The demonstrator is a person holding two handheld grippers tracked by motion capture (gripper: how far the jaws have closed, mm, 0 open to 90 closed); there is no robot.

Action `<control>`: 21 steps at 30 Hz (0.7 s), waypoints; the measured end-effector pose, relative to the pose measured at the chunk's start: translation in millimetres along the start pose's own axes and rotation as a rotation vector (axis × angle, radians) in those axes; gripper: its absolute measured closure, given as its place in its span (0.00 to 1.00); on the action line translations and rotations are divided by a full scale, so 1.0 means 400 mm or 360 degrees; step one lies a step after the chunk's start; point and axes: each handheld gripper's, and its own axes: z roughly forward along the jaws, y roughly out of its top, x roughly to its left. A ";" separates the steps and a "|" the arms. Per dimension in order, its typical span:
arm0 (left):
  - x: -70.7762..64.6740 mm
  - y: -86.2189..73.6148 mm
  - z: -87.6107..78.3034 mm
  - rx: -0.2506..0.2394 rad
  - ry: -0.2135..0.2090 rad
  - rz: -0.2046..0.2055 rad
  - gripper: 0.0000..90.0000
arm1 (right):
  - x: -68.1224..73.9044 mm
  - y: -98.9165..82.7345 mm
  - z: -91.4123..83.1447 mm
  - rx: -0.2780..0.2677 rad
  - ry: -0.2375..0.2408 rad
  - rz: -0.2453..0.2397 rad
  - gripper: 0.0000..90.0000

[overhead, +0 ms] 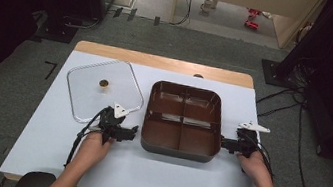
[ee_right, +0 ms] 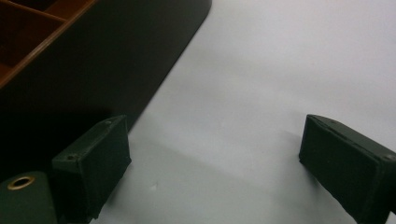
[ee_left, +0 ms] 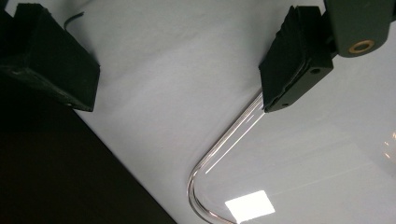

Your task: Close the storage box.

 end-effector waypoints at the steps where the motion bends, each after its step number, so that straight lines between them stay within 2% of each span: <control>1: 0.000 0.000 0.000 0.0000 0.0001 0.0000 0.13 | 0.000 0.000 0.000 0.0000 0.0000 0.0000 0.09; 11: 0.002 0.003 0.000 0.0011 -0.0006 0.0008 0.13 | 0.000 0.000 0.000 0.0000 0.0000 0.0000 0.09; 17: 0.013 0.024 -0.003 0.0115 -0.0042 0.0004 0.16 | -0.001 0.000 0.000 0.0000 0.0003 0.0004 0.09; 19: 0.018 0.028 -0.003 0.0117 -0.0067 -0.0027 0.16 | -0.001 0.000 0.000 -0.0001 0.0005 0.0006 0.09; 20: 0.027 0.031 -0.006 0.0119 -0.0106 -0.0074 0.16 | -0.001 0.000 0.000 -0.0001 0.0005 0.0005 0.09; 21: 0.027 0.031 -0.006 0.0119 -0.0106 -0.0074 0.17 | -0.001 0.000 0.000 -0.0001 0.0005 0.0005 0.09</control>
